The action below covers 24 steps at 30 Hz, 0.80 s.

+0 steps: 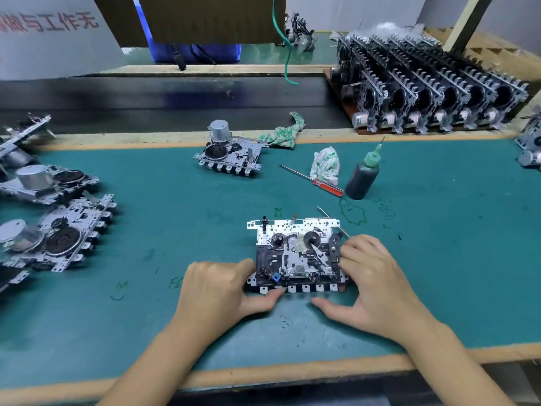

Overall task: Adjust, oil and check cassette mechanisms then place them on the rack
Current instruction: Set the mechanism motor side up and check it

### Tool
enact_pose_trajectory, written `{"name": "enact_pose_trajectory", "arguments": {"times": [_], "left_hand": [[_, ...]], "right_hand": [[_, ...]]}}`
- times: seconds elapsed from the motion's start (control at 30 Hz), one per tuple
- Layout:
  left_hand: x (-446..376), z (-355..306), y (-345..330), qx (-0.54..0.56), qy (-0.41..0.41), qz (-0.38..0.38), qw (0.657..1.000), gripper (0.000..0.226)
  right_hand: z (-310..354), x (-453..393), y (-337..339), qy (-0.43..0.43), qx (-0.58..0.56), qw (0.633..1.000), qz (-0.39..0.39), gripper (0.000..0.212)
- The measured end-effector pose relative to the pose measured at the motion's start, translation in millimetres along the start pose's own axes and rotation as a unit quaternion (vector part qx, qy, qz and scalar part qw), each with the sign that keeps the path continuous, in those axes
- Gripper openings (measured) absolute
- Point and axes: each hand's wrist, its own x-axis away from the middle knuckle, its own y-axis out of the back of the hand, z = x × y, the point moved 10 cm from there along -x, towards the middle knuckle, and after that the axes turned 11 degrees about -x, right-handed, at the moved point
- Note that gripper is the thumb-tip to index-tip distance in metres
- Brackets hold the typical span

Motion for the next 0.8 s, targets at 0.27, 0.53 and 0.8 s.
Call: {"name": "enact_pose_trajectory", "arguments": {"times": [0.27,0.53,0.8], "left_hand": [[0,1,-2,0.023,0.013,0.029,0.999,0.062],[2,10,-8,-0.014,0.087,0.039,0.995,0.063],[-2,12,-9,0.052,0.066,0.052,0.995,0.066]], "right_hand": [[5,-1,2,0.002,0.036,0.999,-0.011,0.046],[5,0,-2,-0.006,0.036,0.999,0.005,0.053],[8,0,2,-0.031,0.04,0.998,-0.023,0.052]]}}
